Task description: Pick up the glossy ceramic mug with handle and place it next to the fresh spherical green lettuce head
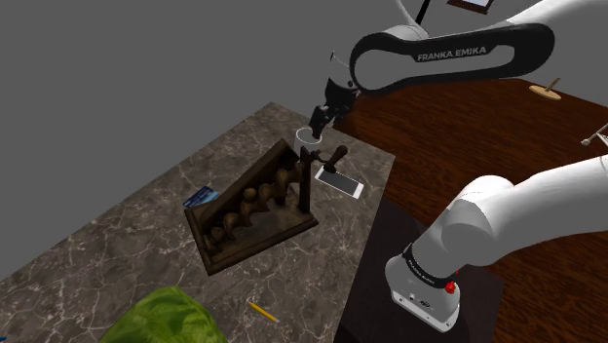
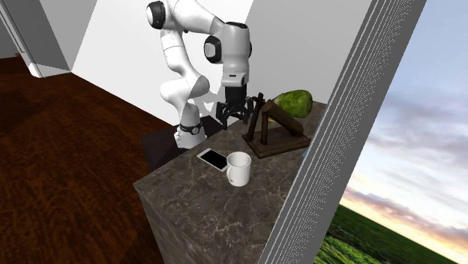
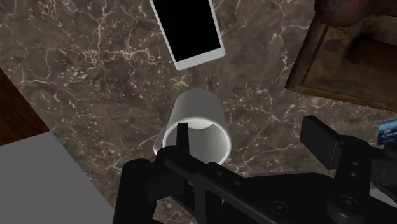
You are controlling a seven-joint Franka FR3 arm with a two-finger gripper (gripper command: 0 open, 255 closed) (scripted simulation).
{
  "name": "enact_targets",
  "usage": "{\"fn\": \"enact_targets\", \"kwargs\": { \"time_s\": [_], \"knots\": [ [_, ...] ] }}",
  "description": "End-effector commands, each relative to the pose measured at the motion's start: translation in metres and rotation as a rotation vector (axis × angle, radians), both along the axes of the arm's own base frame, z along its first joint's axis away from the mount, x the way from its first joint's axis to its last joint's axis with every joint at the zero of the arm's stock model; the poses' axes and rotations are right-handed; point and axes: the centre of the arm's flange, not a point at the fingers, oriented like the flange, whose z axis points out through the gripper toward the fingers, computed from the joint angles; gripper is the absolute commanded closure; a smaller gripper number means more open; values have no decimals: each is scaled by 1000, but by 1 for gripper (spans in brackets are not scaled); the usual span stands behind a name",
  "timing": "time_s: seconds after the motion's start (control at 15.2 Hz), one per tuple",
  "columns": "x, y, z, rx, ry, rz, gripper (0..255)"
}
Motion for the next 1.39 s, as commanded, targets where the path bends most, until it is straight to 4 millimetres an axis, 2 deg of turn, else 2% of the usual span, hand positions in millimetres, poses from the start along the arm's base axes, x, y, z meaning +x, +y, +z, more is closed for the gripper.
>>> {"fn": "enact_targets", "kwargs": {
  "time_s": [0.0,0.4,0.46,0.92,1.32],
  "knots": [
    [15,-1,-17,1,-15,-9,0],
    [67,0,-73,2,-51,-35,0],
    [71,0,-77,2,-54,-37,0],
    [77,-3,-116,2,-54,-37,0],
    [77,-3,-116,2,-54,-37,0]
  ]
}}
